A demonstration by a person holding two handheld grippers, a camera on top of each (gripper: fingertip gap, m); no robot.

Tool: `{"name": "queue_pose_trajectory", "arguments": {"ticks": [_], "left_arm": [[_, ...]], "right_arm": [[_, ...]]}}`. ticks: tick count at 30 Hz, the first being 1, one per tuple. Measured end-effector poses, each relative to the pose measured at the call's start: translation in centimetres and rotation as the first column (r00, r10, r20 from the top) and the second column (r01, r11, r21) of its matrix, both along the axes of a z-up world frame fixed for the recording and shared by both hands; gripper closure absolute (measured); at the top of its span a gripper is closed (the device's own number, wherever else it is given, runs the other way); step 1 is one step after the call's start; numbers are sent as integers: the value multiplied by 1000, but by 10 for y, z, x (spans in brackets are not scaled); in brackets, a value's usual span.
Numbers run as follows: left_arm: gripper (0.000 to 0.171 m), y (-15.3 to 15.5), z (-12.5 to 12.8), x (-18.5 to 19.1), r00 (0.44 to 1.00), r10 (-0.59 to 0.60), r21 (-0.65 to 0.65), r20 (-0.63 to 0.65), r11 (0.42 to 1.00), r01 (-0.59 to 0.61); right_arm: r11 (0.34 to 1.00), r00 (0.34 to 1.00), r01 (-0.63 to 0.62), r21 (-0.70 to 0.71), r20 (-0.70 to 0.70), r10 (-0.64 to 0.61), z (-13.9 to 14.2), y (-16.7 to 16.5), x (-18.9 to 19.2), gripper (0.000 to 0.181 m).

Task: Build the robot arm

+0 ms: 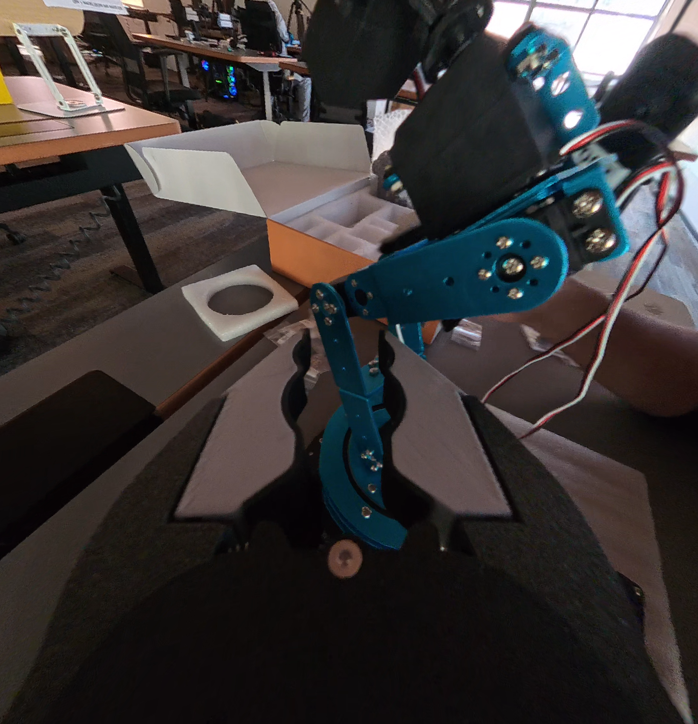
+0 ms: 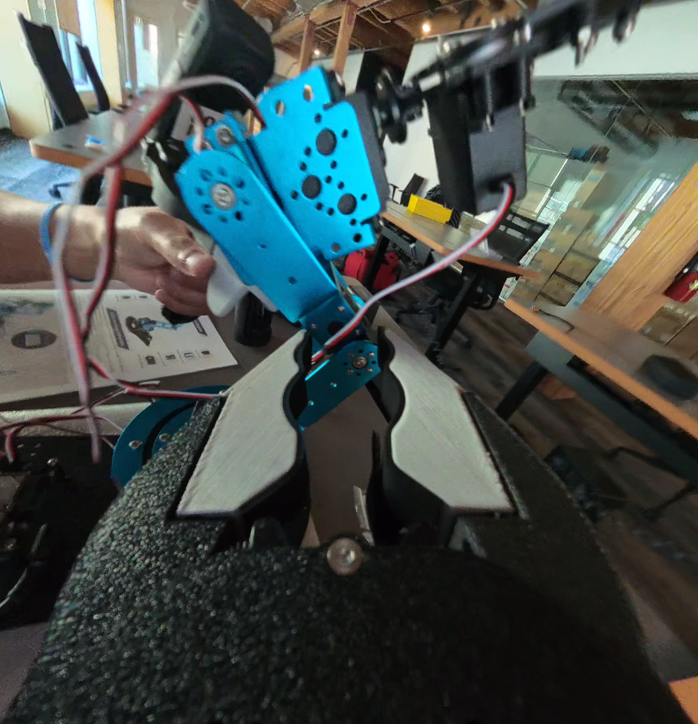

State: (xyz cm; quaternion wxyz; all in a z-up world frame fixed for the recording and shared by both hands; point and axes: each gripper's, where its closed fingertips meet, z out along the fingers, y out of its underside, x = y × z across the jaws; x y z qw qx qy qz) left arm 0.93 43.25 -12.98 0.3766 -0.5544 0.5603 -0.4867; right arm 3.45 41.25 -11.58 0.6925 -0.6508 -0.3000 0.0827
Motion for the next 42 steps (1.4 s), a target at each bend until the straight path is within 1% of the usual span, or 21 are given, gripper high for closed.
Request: {"name": "queue_pose_trajectory", "arguments": {"ticks": [2,3,4,5,7,10,11,14,17,20,23,25,27,29,31,33,37,38,40,41,42], "left_arm": [[141,4,-5,1,1000,27,17,-7,1000,-27],[144,3,-7,2,1000,23,18,-8,1000,-23],[146,2,-10,2,1000,18,17,-9,1000,-18],[149,1,-13,3,1000,22,20,-12,1000,-22],[153,0,-17,5,1000,29,29,-8,999,-29],[153,-2,-20,6,999,40,67,1,997,-40],[154,-2,-20,5,999,43,95,-5,995,-42],[155,-4,-22,2,999,41,163,-22,986,-37],[156,-5,-23,0,999,36,193,-38,981,-28],[159,-6,-22,-2,997,28,181,-66,983,-16],[158,-5,-9,-10,998,30,174,-55,985,-20],[151,-8,7,-20,999,20,165,-36,986,-14],[142,-27,14,-33,996,-70,127,-53,989,76],[125,-53,11,-43,978,-187,71,-96,978,194],[114,-78,7,-46,951,-294,-1,-94,955,295],[106,-97,-2,-46,923,-368,-48,-115,930,364],[102,-110,-20,-37,924,-347,52,-161,932,359],[105,-112,-23,-36,927,-333,84,-174,933,350],[140,-115,-32,-36,925,-310,121,-218,932,341],[152,-113,-37,-37,924,-284,135,-256,936,324],[158,-110,-42,-39,924,-251,151,-289,941,303]], "right_arm": [[1000,999,-17,0,45,17,5,-12,-1,160],[1000,999,-23,12,48,22,10,-19,1,170],[999,998,-47,22,35,46,17,-27,1,173],[998,997,-67,0,30,67,20,-34,2,180],[996,997,-51,-67,49,54,25,-42,11,181],[996,999,-51,-66,8,52,51,-56,23,179],[998,1000,-26,-57,5,27,59,-58,31,178],[989,986,143,-39,94,-139,74,-66,61,179],[977,966,196,-90,189,-176,69,-76,69,180],[965,940,251,-74,258,-225,69,-77,73,179],[955,926,284,-90,285,-248,63,-75,76,180],[955,938,271,-124,257,-233,58,-71,74,180],[960,963,226,-166,185,-195,53,-66,68,180],[964,989,133,-229,95,-114,46,-61,51,181],[960,999,20,-281,34,-10,37,-57,27,180],[950,998,-56,-307,0,59,30,-55,6,180],[944,995,-95,-315,-34,89,28,-51,-13,179],[944,995,-93,-316,-50,82,29,-50,-13,179],[936,991,-113,-335,-101,84,30,-50,-15,179],[932,989,-119,-342,-122,82,31,-49,-16,178],[930,989,-116,-349,-128,75,32,-49,-15,179]]}}
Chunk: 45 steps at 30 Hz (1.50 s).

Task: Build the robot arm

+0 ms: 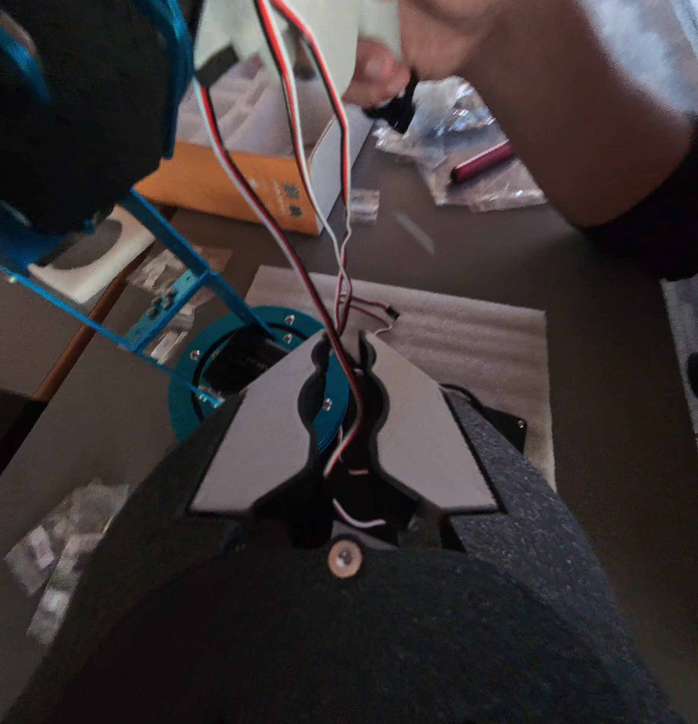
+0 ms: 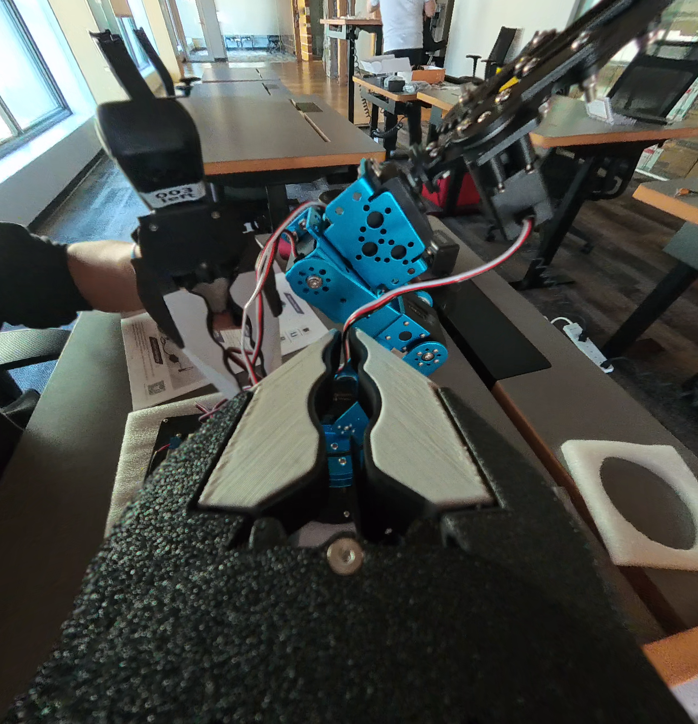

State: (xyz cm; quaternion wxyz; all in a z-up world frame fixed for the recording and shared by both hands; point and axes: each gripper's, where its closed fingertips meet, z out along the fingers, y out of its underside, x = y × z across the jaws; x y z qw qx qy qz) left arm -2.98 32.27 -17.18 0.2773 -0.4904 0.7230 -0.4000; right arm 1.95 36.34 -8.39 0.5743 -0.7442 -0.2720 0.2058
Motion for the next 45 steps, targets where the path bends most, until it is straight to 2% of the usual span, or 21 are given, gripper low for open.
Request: {"name": "queue_pose_trajectory", "arguments": {"ticks": [1,3,5,9,10,12,14,17,19,22,23,24,28,31,33,38,45], "left_arm": [[168,4,-2,-3,1000,24,24,-15,999,-23],[170,12,1,-15,998,56,54,-24,997,-55],[170,21,9,-29,996,89,65,-28,994,-87],[170,35,33,-58,990,142,57,-15,988,-141],[170,37,38,-64,988,151,53,-10,987,-151],[170,38,48,-75,987,159,42,5,986,-159],[170,38,55,-83,985,171,31,20,985,-171],[170,39,62,-87,982,185,49,34,981,-187],[170,39,68,-87,980,191,54,49,980,-194],[170,43,74,-87,975,212,72,58,974,-216],[170,45,74,-86,973,223,78,58,971,-228],[170,48,74,-86,970,235,84,59,967,-239],[169,58,72,-86,961,269,106,67,955,-275],[169,63,72,-83,956,286,113,72,949,-293],[169,66,72,-82,953,294,116,76,946,-301],[169,72,73,-81,946,312,129,86,938,-321],[169,75,71,-84,943,319,171,92,928,-331]], "right_arm": [[1000,1000,8,-3,6,-8,1,-1,2,179],[1000,1000,18,9,21,-19,5,-4,6,170],[998,998,51,36,47,-52,10,-8,14,173],[998,998,24,50,58,-27,25,-29,22,152],[999,999,3,54,48,-6,29,-36,20,155],[990,990,-142,11,4,142,28,-61,1,142],[959,964,-262,-107,12,264,3,-74,-22,129],[926,943,-241,-291,156,294,-57,-61,-38,111],[886,928,-280,-369,133,349,-78,-57,-52,121],[816,894,-379,-437,55,445,-85,-63,-63,166],[813,887,-381,-440,74,456,-82,-66,-59,177],[833,891,-377,-404,87,446,-72,-67,-55,181],[896,904,-421,-140,11,426,6,-90,-46,181],[879,879,-476,-18,-39,475,42,-117,-44,181],[854,854,-520,-32,-32,519,42,-131,-47,177],[851,852,-521,-73,11,523,31,-129,-56,180],[871,871,-491,35,-2,491,55,-123,-72,177]]}}
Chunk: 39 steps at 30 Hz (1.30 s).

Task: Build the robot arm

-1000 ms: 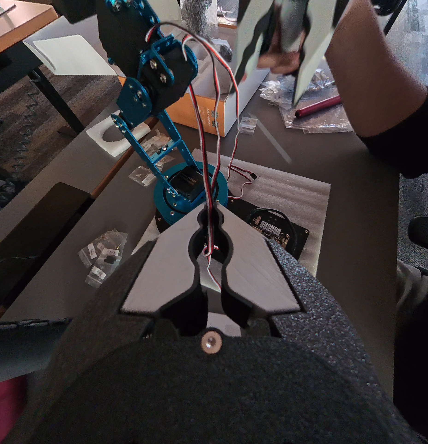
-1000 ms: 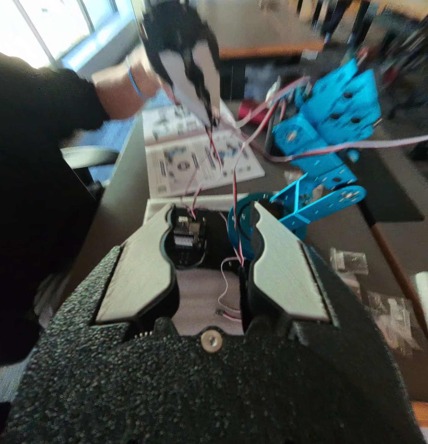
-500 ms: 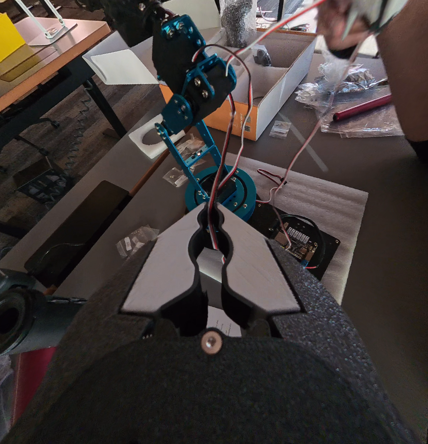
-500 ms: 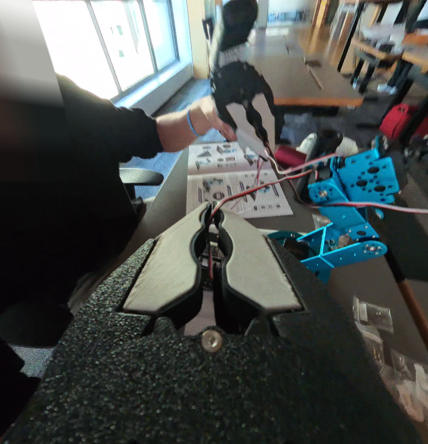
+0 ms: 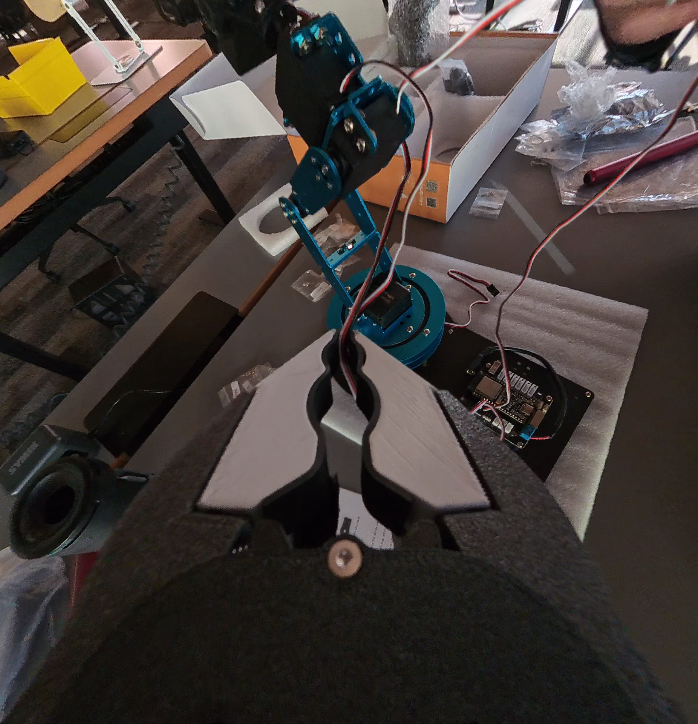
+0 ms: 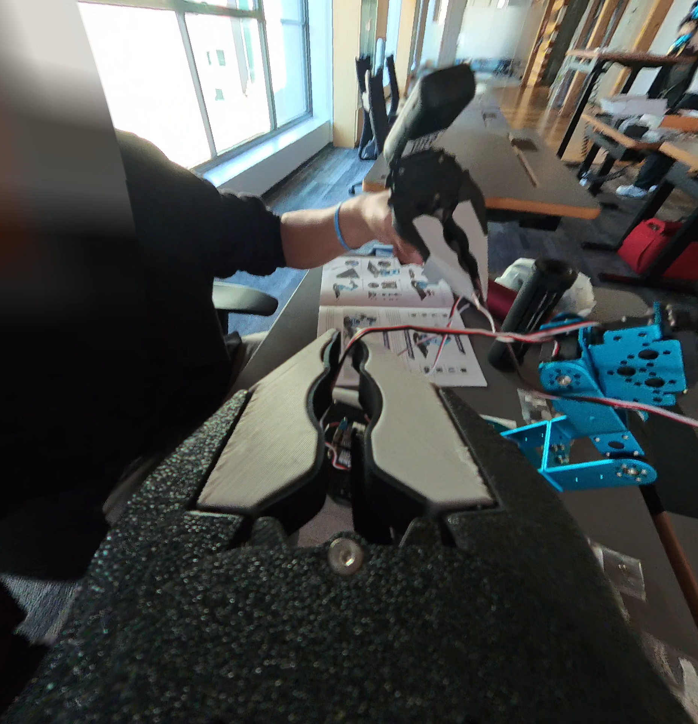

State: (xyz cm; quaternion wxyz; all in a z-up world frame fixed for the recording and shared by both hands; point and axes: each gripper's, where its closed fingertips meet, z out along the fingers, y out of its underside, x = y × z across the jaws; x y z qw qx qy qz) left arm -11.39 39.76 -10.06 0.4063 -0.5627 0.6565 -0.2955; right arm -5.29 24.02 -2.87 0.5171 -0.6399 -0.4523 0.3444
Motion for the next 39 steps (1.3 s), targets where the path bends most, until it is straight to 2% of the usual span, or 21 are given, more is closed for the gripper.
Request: {"name": "queue_pose_trajectory", "arguments": {"ticks": [3,5,7,10,19,21,25,29,33,38,39], "left_arm": [[169,0,-10,-1,1000,-3,6,-26,1000,3],[169,-2,-17,-2,999,-14,-16,-36,1000,13],[169,-5,-23,-3,999,-35,-54,-38,998,33],[169,-8,-27,-3,998,-56,-119,-31,992,52],[168,-15,-34,-12,998,-70,-201,1,977,69],[165,-18,-38,-17,997,-72,-216,-1,974,70],[149,-33,-45,-31,994,-102,-289,27,952,105],[148,-41,-56,-48,991,-107,-328,75,936,126],[148,-36,-72,-67,985,-54,-360,165,926,111],[148,-2,-86,-86,940,114,-377,321,926,17],[147,6,-88,-89,935,154,-382,319,924,-21]], "right_arm": [[998,998,63,7,-29,-63,10,12,-21,177],[994,993,110,20,43,-110,0,21,-40,177],[996,984,87,11,154,-87,-18,18,-59,161],[995,967,95,32,235,-99,-30,16,-63,155],[963,932,262,61,242,-269,-20,22,-4,151],[957,909,286,53,300,-289,-27,17,8,148],[937,850,344,57,405,-336,-43,13,25,139],[908,794,414,71,461,-398,-49,15,41,132],[870,751,481,107,461,-472,-45,20,58,132],[845,721,514,146,460,-518,-46,27,65,132],[843,719,518,147,459,-522,-47,29,66,133]]}}
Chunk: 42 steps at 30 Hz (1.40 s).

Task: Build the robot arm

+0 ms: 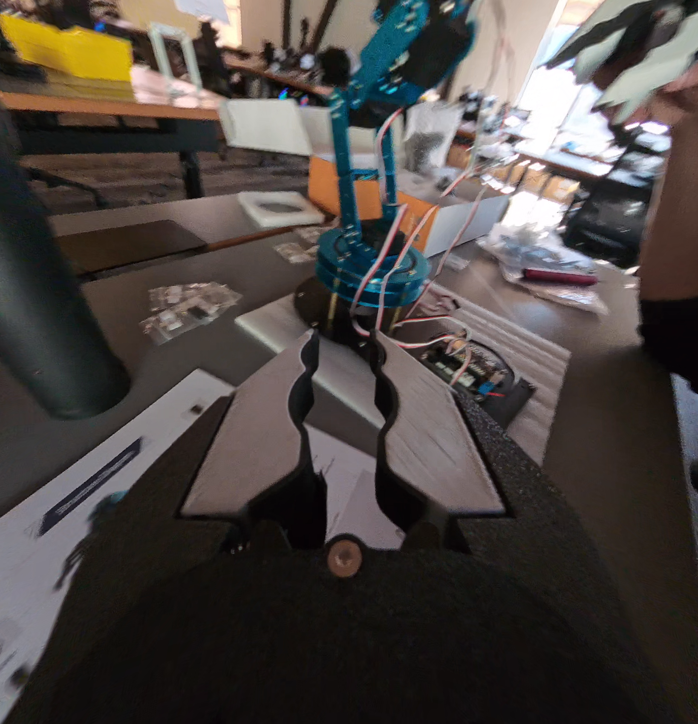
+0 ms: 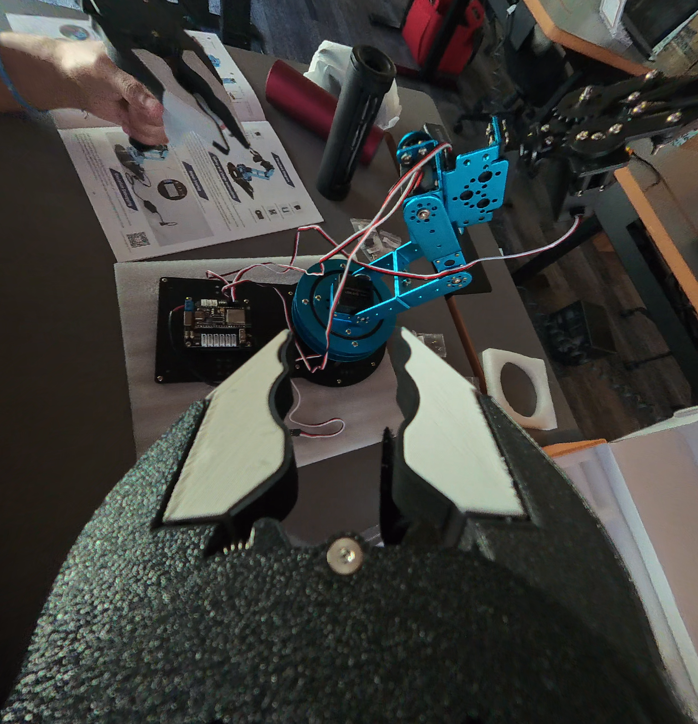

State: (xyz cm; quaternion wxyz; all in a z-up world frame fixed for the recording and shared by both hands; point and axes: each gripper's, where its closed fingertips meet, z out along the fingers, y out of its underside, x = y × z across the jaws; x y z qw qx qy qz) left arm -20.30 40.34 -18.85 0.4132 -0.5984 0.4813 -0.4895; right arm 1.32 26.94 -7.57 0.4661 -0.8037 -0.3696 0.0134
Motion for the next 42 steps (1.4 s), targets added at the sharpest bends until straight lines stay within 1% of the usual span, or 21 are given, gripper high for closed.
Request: {"name": "queue_pose_trajectory", "arguments": {"ticks": [1,3,4,6,9,13,17,25,28,30,32,34,37,40,42], "left_arm": [[147,7,-1,-3,999,40,18,-22,999,-40],[147,20,2,-9,993,121,88,-6,989,-120],[147,23,1,-10,990,140,96,-4,986,-139],[147,19,-3,-9,992,124,85,-22,989,-121],[147,19,-10,-7,989,137,110,-61,986,-129],[147,15,-7,-7,990,132,126,-50,984,-125],[147,15,-2,-9,990,134,110,-31,985,-130],[147,14,-4,-8,991,129,100,-36,987,-125],[147,13,-2,-8,991,129,106,-26,986,-125],[147,12,-2,-7,992,127,99,-28,987,-124],[147,12,-2,-7,992,127,98,-27,988,-123],[147,12,-3,-7,991,127,97,-32,988,-123],[147,12,-3,-7,991,127,94,-26,988,-125],[147,12,-3,-7,992,126,89,-31,988,-123],[147,11,-3,-7,992,124,90,-29,989,-121]], "right_arm": [[1000,1000,-2,-7,-4,2,-2,2,0,133],[1000,1000,-5,-27,-13,5,-8,6,0,132],[999,1000,-4,-38,-15,3,-12,9,0,132],[998,1000,-4,-62,-17,3,-20,13,2,132],[997,1000,-5,-82,-20,3,-27,17,2,132],[996,1000,-7,-94,-7,6,-31,19,4,132],[996,1000,-5,-93,-7,5,-31,19,5,133],[999,1000,-7,-51,-4,7,-27,27,3,134],[1000,1000,-1,18,-21,1,-18,37,1,136],[993,995,11,118,-99,0,-3,53,-8,136],[973,978,55,223,-208,-8,11,74,-17,134],[946,963,120,303,-269,-36,13,95,-20,134],[911,960,173,375,-272,-70,5,113,-22,137],[879,967,190,438,-239,-90,6,119,-20,148],[871,975,176,459,-201,-91,6,120,-21,149]]}}
